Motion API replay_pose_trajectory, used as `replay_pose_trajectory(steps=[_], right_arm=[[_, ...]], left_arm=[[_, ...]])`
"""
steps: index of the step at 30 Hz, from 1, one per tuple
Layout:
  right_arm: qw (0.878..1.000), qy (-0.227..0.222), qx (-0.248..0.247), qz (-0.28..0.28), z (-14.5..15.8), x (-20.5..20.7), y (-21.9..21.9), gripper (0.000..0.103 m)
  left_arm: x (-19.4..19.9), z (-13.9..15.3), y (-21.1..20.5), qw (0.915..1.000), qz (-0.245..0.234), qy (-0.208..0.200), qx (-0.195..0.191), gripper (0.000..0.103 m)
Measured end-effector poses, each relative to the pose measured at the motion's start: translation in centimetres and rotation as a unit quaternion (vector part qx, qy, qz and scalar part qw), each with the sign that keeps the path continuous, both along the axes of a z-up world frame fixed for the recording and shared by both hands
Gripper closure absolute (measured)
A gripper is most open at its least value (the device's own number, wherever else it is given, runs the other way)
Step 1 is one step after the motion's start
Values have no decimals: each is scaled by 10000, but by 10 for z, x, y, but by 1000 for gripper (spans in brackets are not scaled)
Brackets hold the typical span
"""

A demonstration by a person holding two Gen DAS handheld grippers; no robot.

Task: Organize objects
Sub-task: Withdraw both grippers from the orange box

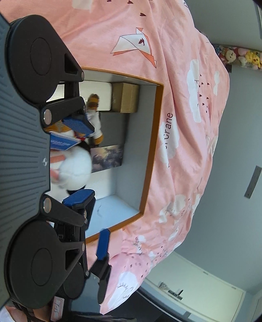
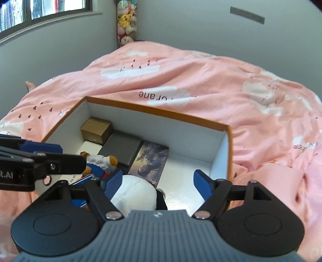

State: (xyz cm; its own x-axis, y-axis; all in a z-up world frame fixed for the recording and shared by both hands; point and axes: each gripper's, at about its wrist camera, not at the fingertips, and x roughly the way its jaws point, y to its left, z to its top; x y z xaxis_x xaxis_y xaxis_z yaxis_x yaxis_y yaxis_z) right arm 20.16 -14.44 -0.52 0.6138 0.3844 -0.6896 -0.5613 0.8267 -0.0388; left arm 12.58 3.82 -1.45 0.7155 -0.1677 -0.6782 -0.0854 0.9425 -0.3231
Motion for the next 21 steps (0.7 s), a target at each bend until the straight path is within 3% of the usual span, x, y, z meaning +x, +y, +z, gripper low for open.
replay_pose_trajectory(steps=[8,17,21], right_arm=[[9982,-474,200,-299,12,-55,-23,12],[9975,-540,289,-363,-4,-101,-41,10],[9986,-237,261,-388,-18,-112,-43,10]], left_arm=[[-33,5,-14,9986,-426,201,237,29],[-65,-8,1,9964,-481,679,-133,29],[-69,-20,13,9935,-325,1074,-187,29]])
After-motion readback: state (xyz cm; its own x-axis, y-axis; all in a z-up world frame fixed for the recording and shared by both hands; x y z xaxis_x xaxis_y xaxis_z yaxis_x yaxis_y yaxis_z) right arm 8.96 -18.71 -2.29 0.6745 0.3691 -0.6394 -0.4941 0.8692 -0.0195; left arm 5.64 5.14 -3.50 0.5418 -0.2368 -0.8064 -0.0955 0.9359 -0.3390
